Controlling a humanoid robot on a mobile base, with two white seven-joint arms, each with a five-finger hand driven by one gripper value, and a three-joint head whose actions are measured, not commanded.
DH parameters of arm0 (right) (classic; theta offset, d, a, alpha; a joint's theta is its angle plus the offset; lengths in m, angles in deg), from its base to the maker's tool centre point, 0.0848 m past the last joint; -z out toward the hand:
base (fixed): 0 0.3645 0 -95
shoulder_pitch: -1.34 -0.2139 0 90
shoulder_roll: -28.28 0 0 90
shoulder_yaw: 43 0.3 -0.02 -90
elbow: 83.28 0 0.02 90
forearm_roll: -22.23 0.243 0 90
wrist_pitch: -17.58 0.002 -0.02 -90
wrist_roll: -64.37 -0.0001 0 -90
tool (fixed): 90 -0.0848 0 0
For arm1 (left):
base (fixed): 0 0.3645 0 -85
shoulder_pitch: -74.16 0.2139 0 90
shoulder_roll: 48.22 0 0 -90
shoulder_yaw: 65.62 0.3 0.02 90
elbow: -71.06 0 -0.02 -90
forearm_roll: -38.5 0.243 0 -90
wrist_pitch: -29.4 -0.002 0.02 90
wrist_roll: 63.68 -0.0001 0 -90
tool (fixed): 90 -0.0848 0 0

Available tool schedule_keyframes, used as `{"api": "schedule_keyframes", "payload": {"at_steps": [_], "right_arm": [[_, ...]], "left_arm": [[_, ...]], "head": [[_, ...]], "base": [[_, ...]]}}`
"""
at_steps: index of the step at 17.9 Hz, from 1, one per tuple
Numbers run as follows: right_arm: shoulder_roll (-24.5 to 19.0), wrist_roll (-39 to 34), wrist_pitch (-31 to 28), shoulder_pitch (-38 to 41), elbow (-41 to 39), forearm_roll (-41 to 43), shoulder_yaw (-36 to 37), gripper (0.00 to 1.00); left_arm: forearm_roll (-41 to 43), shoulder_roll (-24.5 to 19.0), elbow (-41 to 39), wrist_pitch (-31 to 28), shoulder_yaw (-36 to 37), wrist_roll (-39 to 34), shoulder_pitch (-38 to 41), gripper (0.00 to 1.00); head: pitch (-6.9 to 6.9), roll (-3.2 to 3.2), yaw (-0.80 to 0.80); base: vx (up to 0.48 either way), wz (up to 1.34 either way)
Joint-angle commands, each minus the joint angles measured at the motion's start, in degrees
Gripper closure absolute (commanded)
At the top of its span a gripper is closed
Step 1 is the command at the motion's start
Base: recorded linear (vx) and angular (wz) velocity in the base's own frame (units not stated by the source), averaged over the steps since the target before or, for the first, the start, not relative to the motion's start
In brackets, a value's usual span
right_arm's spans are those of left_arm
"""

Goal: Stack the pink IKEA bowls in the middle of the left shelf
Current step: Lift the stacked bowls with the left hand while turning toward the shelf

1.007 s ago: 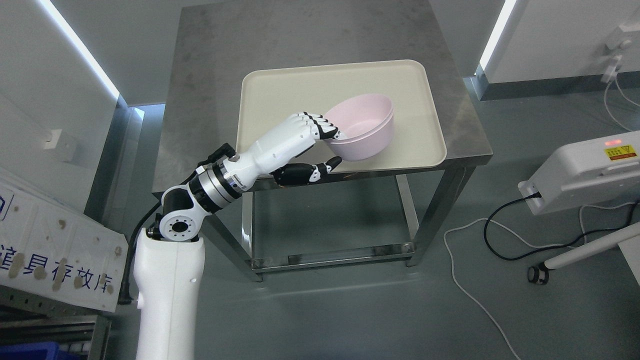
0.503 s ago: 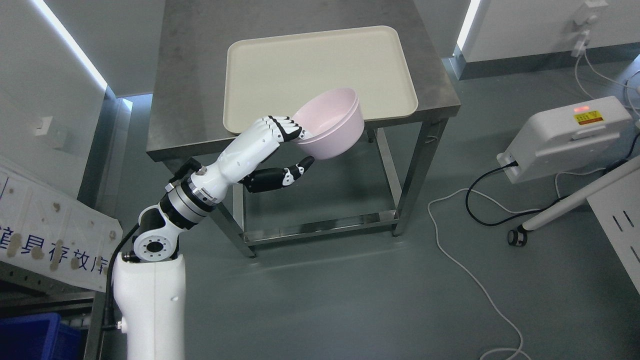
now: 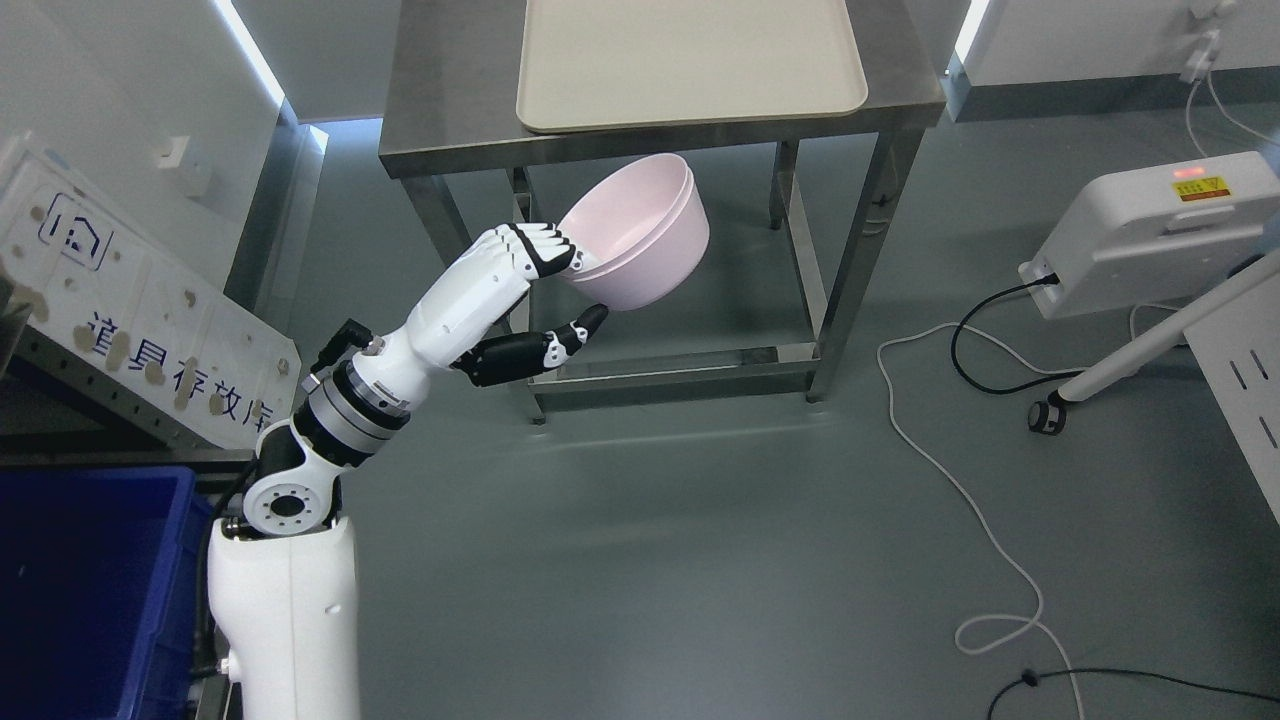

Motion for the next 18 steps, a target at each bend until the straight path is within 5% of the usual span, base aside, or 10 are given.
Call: {"api": "schedule_keyframes", "payload": {"at_steps": [1, 18], "right_arm": [[1.0, 0.16, -0.03, 0.0, 0.0, 0.0, 0.0, 0.0], [1.0, 0.07, -0.03, 0.0, 0.0, 0.0, 0.0, 0.0]], "left_arm": [[-0.59, -1.0, -2.99, 0.02, -1.54, -0.01, 0.69, 0.91], [-1.46, -1.0, -3.43, 0.02, 0.92, -0.1, 1.57, 0.91]], "head": [[0.0, 0.0, 0.0], [0.0, 0.0, 0.0]], "base": [[-0.376, 0.09], [-0.374, 0.1]]}}
